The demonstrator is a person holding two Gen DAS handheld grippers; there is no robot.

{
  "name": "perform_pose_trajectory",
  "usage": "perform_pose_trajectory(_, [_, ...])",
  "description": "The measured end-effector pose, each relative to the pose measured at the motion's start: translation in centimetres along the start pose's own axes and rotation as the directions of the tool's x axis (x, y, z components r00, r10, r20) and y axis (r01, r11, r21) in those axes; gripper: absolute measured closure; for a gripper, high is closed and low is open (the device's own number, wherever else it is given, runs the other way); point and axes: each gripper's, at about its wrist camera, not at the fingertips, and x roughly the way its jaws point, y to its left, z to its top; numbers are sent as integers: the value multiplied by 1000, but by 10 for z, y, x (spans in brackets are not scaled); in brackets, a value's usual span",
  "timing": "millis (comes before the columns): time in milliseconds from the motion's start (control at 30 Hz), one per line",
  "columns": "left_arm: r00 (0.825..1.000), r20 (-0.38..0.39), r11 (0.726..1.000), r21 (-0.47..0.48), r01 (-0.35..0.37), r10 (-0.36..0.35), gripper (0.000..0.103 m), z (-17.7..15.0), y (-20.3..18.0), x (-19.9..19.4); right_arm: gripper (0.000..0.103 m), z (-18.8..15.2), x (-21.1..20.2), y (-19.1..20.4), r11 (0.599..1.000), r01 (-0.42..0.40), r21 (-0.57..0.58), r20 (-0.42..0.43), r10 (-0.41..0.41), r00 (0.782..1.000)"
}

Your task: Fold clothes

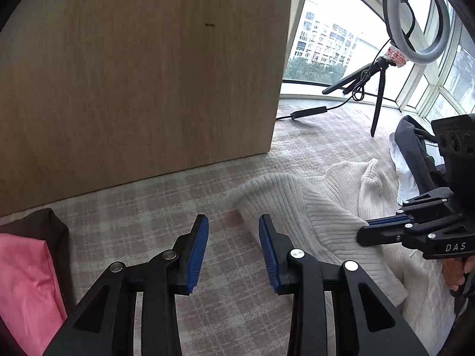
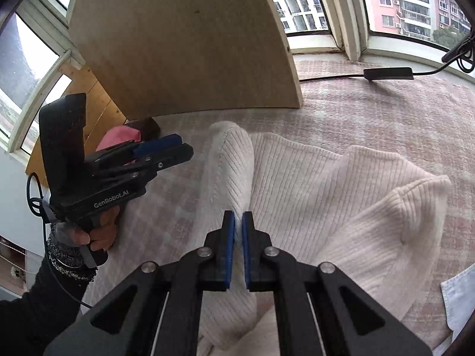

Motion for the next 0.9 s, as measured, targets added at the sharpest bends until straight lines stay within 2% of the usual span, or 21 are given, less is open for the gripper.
perform_pose_trajectory(100, [1000, -16, 997, 71, -22, 23, 68, 8, -14, 21, 97, -2, 21, -4, 999, 48, -3, -38, -48, 998])
perform_pose_trajectory(167, [987, -61, 981, 135, -140, 149, 67, 8, -17, 44, 96, -1, 25, -5, 997, 73, -5, -47, -73, 996])
perform_pose_trajectory(200, [981, -74, 972, 170, -163, 178, 66, 7, -18, 54, 93, 0, 21, -5, 998, 68, 6, -55, -67, 996])
perform_pose_trajectory(233, [985, -54, 974, 168, -151, 162, 67, 9, -17, 52, 92, 1, 16, -6, 998, 63, 17, -62, -62, 996])
perform_pose_trajectory(300, [988, -69, 984, 128, -127, 137, 68, 13, -11, 43, 92, 2, -18, -14, 998, 42, 51, 18, -43, 999])
perform_pose_trajectory(400, [997, -15, 994, 84, -74, 75, 71, 13, -8, 11, 92, -5, -55, -42, 986, 136, 91, 79, -143, 986])
perform_pose_trajectory(500, [999, -8, 993, 106, 48, -47, 71, 9, -31, -9, 92, -11, -90, -71, 961, 240, 135, 126, -257, 958])
perform_pose_trajectory(533, [993, -24, 986, 117, 116, -113, 71, 8, -44, -9, 92, -13, -93, -81, 953, 261, 151, 120, -280, 952])
perform_pose_trajectory(600, [970, -62, 962, 129, 240, -234, 68, 7, -70, -5, 91, -8, -84, -94, 946, 275, 172, 86, -292, 952])
perform_pose_trajectory(633, [968, -75, 957, 148, 250, -241, 67, 5, -82, -1, 86, -7, -79, -100, 938, 287, 193, 70, -305, 950])
perform_pose_trajectory(667, [966, -87, 952, 168, 254, -243, 68, 3, -94, 3, 71, -6, -73, -106, 928, 303, 218, 54, -321, 945])
perform_pose_trajectory(700, [965, -100, 947, 189, 259, -244, 68, 0, -106, 7, 60, -4, -69, -107, 921, 325, 214, 48, -342, 938])
perform_pose_trajectory(767, [961, -124, 936, 229, 269, -246, 68, -4, -130, 16, 61, 0, -63, -106, 909, 375, 181, 46, -389, 920])
perform_pose_trajectory(833, [976, -144, 933, 297, 202, -166, 68, -16, -143, 29, 92, 4, -57, -105, 894, 424, 147, 45, -434, 900])
perform_pose_trajectory(867, [976, -156, 929, 313, 196, -153, 67, -22, -146, 34, 95, 6, -54, -104, 884, 448, 130, 46, -457, 888])
perform_pose_trajectory(900, [975, -168, 925, 326, 194, -145, 67, -28, -149, 40, 93, 8, -51, -104, 874, 472, 114, 46, -479, 877])
